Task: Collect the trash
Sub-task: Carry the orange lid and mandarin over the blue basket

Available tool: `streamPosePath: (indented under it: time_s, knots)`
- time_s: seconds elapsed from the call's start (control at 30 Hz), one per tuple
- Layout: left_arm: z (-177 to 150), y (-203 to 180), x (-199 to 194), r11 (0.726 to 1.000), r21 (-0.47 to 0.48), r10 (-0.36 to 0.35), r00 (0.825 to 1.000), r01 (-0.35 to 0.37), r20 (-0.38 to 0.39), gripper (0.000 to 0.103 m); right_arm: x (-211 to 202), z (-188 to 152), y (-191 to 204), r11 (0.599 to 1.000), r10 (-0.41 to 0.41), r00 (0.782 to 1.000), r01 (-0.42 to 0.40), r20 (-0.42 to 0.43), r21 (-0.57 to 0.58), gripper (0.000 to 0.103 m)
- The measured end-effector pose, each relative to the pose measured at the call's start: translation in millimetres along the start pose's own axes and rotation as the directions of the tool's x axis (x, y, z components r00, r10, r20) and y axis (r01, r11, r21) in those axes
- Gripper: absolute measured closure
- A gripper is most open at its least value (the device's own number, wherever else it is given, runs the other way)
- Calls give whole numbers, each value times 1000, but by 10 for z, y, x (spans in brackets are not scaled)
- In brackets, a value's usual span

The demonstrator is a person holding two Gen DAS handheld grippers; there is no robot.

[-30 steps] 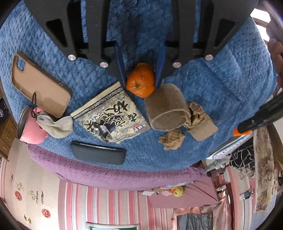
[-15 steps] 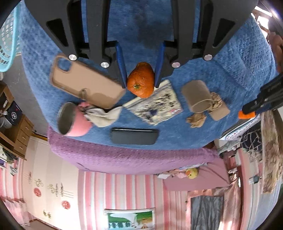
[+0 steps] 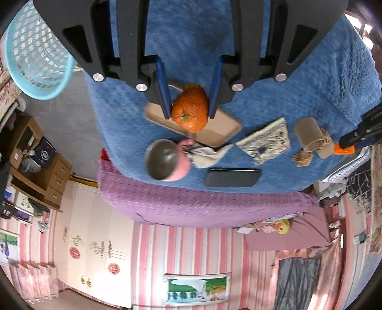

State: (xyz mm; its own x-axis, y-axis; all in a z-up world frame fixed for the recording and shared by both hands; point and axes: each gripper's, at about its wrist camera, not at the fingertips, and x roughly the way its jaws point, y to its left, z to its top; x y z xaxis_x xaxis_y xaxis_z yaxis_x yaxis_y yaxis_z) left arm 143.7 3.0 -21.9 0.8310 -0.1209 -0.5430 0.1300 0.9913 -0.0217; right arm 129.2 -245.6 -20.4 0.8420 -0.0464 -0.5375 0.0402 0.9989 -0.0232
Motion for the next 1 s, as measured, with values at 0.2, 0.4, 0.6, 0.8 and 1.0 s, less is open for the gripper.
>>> streamPosePath:
  time_s: [0.2, 0.4, 0.6, 0.8, 1.0]
  knots:
    - [-21, -249, -69, 1000, 19, -24, 1000, 24, 17, 65, -135, -72, -357, 998, -36, 999, 36, 2, 42, 72]
    - [-51, -389, -81, 999, 43, -34, 999, 33, 22, 65, -148, -125, -556, 997, -60, 998, 60, -2, 38, 72]
    - [-68, -468, -28, 998, 46, -31, 999, 30, 12, 65, -122, -173, -704, 997, -72, 997, 72, -8, 37, 72]
    - [-89, -548, 34, 999, 44, -17, 1000, 17, 5, 65, -147, -213, -958, 994, -94, 996, 94, -11, 62, 72]
    - [-117, -696, 31, 997, 75, -14, 1000, 13, 21, 65, -249, -253, -1264, 986, -125, 992, 124, 3, 109, 72]
